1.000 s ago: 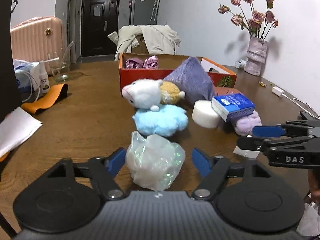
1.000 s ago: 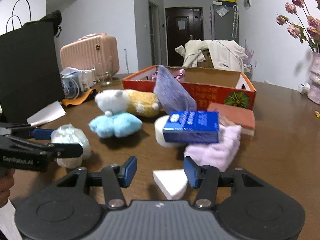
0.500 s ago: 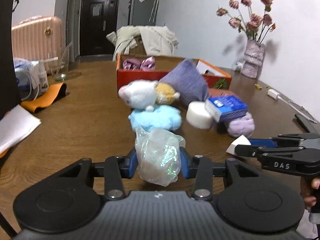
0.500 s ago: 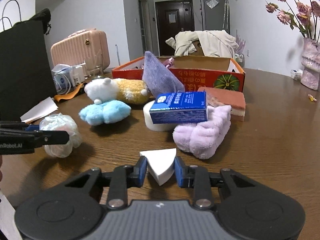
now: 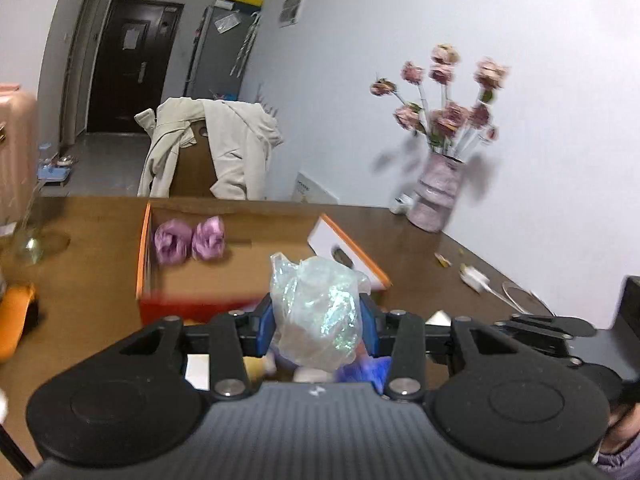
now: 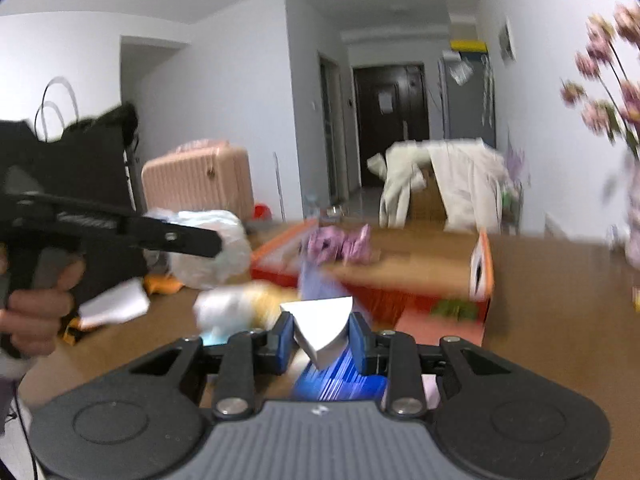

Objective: Organize soft objects
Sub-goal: 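Drop the plastic bag and white wedge into the box, opening both tools, then close both tools on the blue handkerchief pack together, then carry the handkerchief pack into the box and open both tools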

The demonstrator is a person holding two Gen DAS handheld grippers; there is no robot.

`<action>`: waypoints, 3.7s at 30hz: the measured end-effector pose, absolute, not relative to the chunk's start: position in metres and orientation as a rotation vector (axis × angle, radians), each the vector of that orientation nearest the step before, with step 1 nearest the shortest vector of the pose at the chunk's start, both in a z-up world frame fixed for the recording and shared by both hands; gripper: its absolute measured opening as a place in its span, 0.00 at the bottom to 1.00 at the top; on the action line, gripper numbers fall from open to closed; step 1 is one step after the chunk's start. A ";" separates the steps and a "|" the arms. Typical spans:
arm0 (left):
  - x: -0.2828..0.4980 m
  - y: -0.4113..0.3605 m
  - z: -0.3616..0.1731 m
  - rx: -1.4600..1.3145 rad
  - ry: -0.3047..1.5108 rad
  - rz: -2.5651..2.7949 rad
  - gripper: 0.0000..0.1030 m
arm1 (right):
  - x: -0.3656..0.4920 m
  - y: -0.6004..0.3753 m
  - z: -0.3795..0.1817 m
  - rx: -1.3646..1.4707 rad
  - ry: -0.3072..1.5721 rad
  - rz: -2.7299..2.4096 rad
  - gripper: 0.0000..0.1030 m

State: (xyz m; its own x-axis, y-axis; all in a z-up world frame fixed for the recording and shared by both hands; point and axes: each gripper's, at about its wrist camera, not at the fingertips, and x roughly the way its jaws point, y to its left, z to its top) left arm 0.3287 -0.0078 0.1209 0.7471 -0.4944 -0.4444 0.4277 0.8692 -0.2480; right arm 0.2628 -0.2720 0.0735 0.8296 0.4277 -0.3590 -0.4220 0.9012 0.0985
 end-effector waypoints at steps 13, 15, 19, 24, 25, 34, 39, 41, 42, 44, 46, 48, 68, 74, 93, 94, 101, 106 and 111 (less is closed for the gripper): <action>0.623 -0.097 0.068 -0.023 0.834 -0.244 0.42 | 0.575 -0.283 0.049 -0.121 0.703 0.232 0.29; 0.642 -0.100 0.053 -0.009 0.846 -0.227 0.50 | 0.601 -0.279 0.038 -0.118 0.750 0.228 0.29; 0.655 -0.099 0.040 0.008 0.864 -0.237 0.67 | 0.627 -0.271 0.026 -0.177 0.768 0.179 0.49; 0.649 -0.098 0.044 -0.010 0.831 -0.295 0.78 | 0.627 -0.263 0.021 -0.200 0.747 0.195 0.59; 0.646 -0.098 0.046 -0.009 0.827 -0.292 0.78 | 0.623 -0.263 0.023 -0.197 0.736 0.195 0.59; 0.591 -0.084 0.101 0.006 0.729 -0.306 0.82 | 0.565 -0.280 0.084 -0.149 0.605 0.225 0.67; 0.536 -0.072 0.140 0.016 0.632 -0.277 0.83 | 0.505 -0.281 0.122 -0.185 0.506 0.213 0.69; 0.504 -0.067 0.151 0.045 0.579 -0.263 0.85 | 0.474 -0.281 0.132 -0.179 0.466 0.236 0.77; 0.483 -0.065 0.154 0.061 0.543 -0.259 0.87 | 0.454 -0.281 0.135 -0.178 0.439 0.248 0.79; 0.440 -0.059 0.157 0.077 0.479 -0.268 0.92 | 0.417 -0.279 0.138 -0.174 0.402 0.283 0.82; 0.395 -0.051 0.153 0.081 0.412 -0.286 0.94 | 0.377 -0.280 0.133 -0.137 0.383 0.316 0.86; 0.357 -0.045 0.148 0.088 0.363 -0.293 0.97 | 0.342 -0.282 0.123 -0.088 0.383 0.357 0.88; 0.204 -0.039 0.055 0.112 0.381 -0.287 1.00 | 0.188 -0.290 0.015 0.143 0.423 0.221 0.86; 0.211 -0.053 0.041 0.073 0.406 -0.339 1.00 | 0.200 -0.291 0.004 0.149 0.457 0.226 0.73; 0.305 -0.083 0.005 -0.228 0.650 -0.530 0.39 | 0.280 -0.299 -0.025 0.409 0.525 0.338 0.25; 0.305 -0.082 0.006 -0.233 0.651 -0.532 0.38 | 0.280 -0.300 -0.026 0.418 0.526 0.340 0.24; 0.291 -0.076 0.020 -0.226 0.632 -0.578 0.36 | 0.261 -0.303 -0.018 0.437 0.491 0.352 0.22; 0.275 -0.082 0.032 -0.195 0.605 -0.602 0.36 | 0.244 -0.304 -0.012 0.413 0.486 0.343 0.22; 0.258 -0.082 0.035 -0.168 0.604 -0.609 0.36 | 0.226 -0.303 -0.009 0.396 0.498 0.359 0.22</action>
